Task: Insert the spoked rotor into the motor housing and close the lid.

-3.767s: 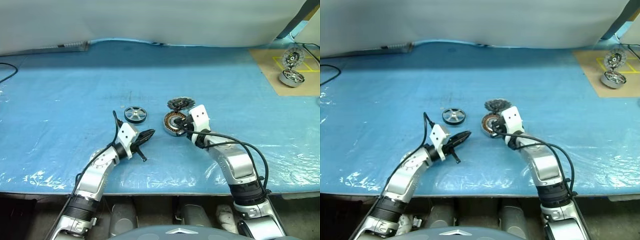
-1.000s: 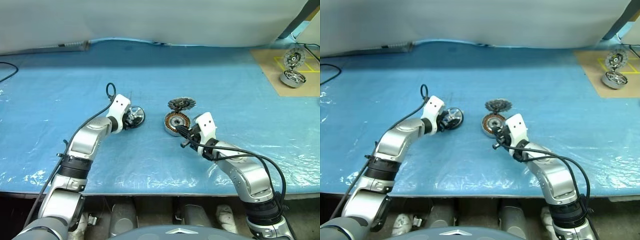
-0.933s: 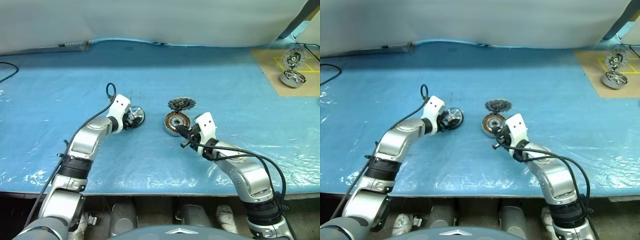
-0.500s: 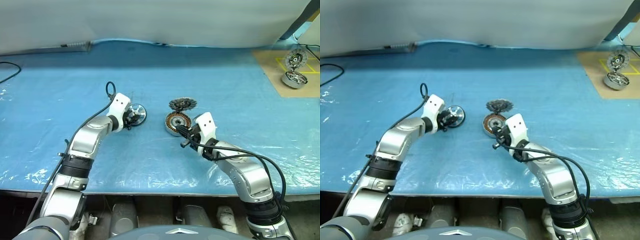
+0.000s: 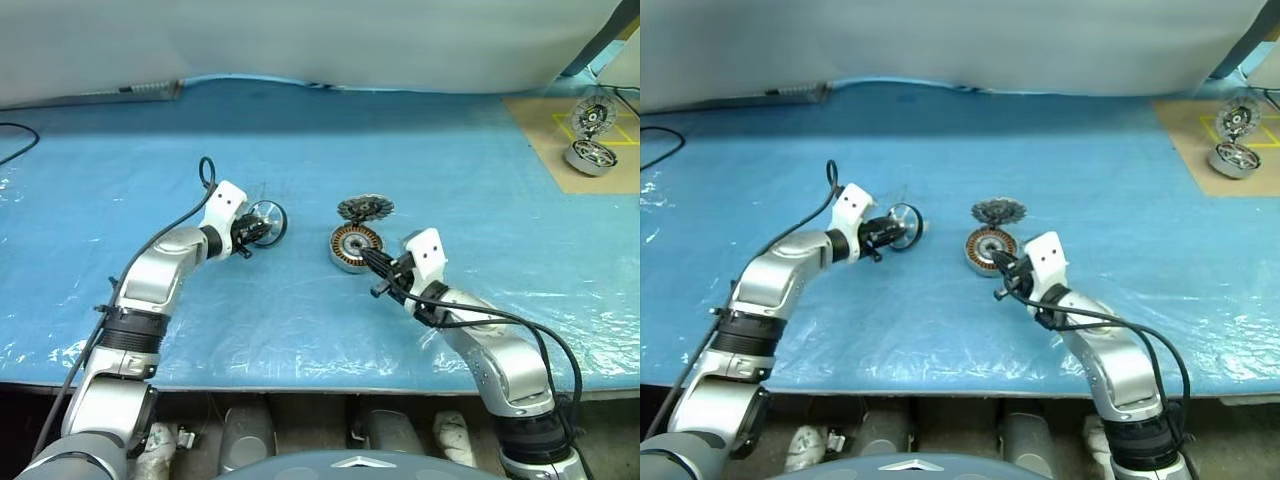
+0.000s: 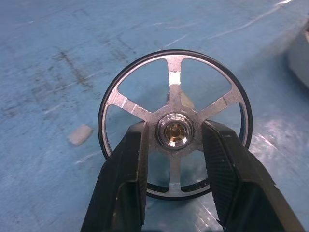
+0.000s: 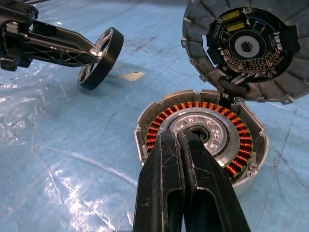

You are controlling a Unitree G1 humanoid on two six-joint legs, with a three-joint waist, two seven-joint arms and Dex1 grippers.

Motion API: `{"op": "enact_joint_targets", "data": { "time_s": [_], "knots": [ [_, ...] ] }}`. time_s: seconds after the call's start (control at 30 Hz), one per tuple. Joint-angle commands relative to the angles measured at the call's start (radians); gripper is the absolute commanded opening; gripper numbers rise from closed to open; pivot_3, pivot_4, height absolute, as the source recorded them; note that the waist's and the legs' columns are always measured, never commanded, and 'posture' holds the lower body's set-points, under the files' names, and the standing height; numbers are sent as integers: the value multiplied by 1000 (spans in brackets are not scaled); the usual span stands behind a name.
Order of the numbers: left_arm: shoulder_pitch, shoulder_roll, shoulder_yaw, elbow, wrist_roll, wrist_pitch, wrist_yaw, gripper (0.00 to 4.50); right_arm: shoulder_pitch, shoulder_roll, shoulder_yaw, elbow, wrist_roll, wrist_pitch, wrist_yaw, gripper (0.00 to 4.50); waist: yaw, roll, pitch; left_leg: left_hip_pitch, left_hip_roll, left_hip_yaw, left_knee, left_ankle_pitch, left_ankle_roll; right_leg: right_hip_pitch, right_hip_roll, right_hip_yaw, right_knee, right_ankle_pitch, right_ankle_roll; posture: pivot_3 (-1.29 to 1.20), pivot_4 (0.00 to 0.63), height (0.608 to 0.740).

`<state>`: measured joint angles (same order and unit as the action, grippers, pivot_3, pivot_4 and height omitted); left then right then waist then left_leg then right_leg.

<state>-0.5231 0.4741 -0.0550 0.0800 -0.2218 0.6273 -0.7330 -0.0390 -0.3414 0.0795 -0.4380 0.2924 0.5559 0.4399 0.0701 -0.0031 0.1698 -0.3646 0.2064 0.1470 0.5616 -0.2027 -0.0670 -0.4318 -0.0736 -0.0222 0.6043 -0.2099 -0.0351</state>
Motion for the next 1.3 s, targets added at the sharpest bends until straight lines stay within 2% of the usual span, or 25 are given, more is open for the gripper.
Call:
{"op": "enact_joint_targets", "data": {
  "time_s": [0.03, 0.2, 0.43, 0.67, 1.3],
  "knots": [
    [-13, 56, -20, -156, -106, 34, -167, 1343, 49, -21, -24, -26, -16, -127, 36, 0, 1, 0, 0, -2, 0, 0, 0, 0, 0, -2, 0, 0, 0, 0, 0, 0, 150, 740],
    [-48, 82, -104, -198, -122, 72, -246, 1342, 100, -21, -42, 3, -12, -208, 52, 0, 0, 0, 0, -3, 0, 0, 0, 0, 0, -2, 0, 0, 1, 0, 0, 0, 150, 740],
    [-156, -41, -206, -152, -76, 63, -188, 1342, 153, 14, -56, 62, -23, -281, 35, 0, -1, 0, 0, -4, 0, 0, 3, 0, 0, -1, -1, 0, 1, 0, 0, 0, 150, 740],
    [-214, -125, -280, -108, -26, 53, -160, 1342, 166, 53, -57, 110, -51, -326, -6, 0, -2, 0, 0, -4, 0, 0, 2, 0, 0, -1, 0, 0, 1, 0, 0, 0, 150, 740],
    [-289, -228, -318, 99, 91, -60, -138, 1342, 165, 79, -53, 134, -60, -347, -7, 0, 1, 0, 0, -3, 0, 0, 3, 0, 1, 2, 0, 0, 2, 0, 0, 0, 150, 740]
  ]
}}
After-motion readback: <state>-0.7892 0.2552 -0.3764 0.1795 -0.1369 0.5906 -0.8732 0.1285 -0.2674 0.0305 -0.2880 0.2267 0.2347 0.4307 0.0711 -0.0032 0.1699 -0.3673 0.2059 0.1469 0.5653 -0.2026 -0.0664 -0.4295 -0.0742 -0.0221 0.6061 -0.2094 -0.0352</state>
